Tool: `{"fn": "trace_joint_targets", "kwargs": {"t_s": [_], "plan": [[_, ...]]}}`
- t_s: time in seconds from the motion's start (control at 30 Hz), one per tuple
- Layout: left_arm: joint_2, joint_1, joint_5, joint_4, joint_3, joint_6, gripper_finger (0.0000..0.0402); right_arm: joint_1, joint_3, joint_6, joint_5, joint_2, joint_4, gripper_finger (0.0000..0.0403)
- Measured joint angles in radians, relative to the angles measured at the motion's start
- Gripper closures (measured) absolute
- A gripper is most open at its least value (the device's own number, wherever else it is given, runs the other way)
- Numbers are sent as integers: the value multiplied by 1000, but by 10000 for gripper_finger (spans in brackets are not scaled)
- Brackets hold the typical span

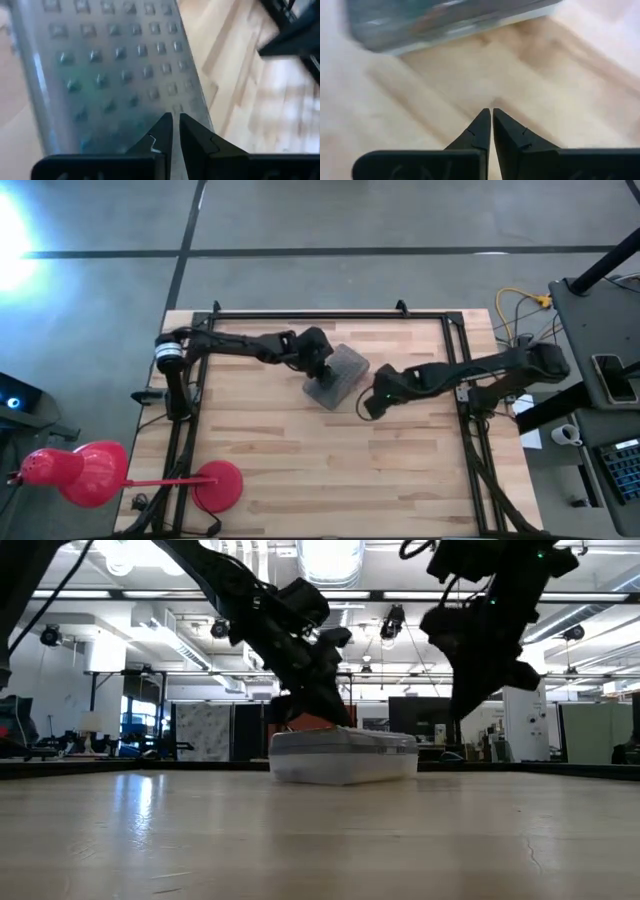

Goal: Pick & place school supplies into a supply box
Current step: Close the supply box, then return to Home Position

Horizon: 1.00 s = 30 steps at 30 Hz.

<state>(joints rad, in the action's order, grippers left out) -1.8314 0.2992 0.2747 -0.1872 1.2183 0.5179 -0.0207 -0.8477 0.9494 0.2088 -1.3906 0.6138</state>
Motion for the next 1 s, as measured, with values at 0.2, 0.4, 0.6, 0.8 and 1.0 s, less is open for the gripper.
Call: {"fn": "trace_joint_targets", "kwargs": {"t_s": [0.2,0.4,0.6,0.8,1.0], "plan": [[-100,-3,7,75,33,26,384,49,14,87,-53,-6,-92,390],[-124,-7,18,62,32,42,384,58,15,90,-105,-125,-170,390],[-59,-9,4,28,24,40,384,77,18,72,-93,-209,-301,390],[-20,-19,-1,-13,21,38,384,121,14,55,-50,-224,-381,390],[63,-58,-104,-80,14,-25,384,123,14,-13,-41,-123,-262,390]]}}
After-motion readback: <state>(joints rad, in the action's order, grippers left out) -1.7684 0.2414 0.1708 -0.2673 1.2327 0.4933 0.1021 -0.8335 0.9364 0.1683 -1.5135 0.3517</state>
